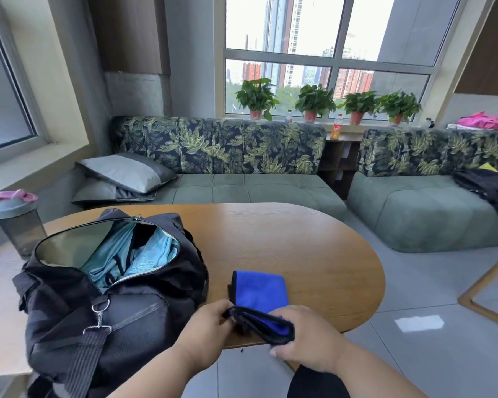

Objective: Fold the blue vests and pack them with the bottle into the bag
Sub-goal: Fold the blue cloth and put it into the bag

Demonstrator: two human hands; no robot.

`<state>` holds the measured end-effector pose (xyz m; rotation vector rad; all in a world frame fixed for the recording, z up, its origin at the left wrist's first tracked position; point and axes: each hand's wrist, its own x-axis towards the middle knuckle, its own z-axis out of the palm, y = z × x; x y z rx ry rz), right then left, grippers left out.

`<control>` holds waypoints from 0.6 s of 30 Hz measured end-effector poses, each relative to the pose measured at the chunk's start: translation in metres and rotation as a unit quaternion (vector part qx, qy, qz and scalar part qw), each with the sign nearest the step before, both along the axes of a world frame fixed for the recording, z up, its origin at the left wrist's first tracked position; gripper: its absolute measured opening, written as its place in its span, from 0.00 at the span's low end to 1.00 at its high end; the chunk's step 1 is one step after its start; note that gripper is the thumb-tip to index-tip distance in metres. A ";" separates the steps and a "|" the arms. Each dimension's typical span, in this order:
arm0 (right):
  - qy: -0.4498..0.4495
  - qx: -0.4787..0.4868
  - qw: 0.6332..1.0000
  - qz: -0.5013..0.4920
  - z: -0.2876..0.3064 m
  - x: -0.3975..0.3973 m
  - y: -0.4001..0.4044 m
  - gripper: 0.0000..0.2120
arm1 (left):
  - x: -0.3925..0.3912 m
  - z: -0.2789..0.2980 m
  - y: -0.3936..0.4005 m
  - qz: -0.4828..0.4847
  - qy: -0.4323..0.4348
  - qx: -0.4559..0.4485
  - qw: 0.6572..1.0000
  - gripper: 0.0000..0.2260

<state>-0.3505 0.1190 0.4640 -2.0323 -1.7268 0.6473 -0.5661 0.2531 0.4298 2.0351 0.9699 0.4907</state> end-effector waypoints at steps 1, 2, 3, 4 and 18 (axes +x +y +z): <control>0.007 0.014 1.000 -0.011 0.000 0.001 0.001 0.10 | 0.000 0.005 0.001 -0.001 -0.007 0.021 1.000 0.07; 0.018 0.025 0.999 -0.027 -0.001 0.001 0.002 0.06 | 0.000 0.008 0.002 0.001 -0.012 0.049 0.999 0.07; 0.031 0.030 0.998 -0.045 -0.002 0.001 0.004 0.04 | -0.001 0.012 0.001 0.003 -0.016 0.068 0.998 0.07; 0.050 0.033 0.996 -0.061 -0.003 0.002 0.006 0.03 | -0.002 0.015 0.001 0.009 -0.015 0.069 0.997 0.08; 0.199 0.017 0.965 -0.171 -0.031 0.004 0.038 0.08 | 0.012 -0.005 0.021 0.056 0.046 -0.019 0.997 0.25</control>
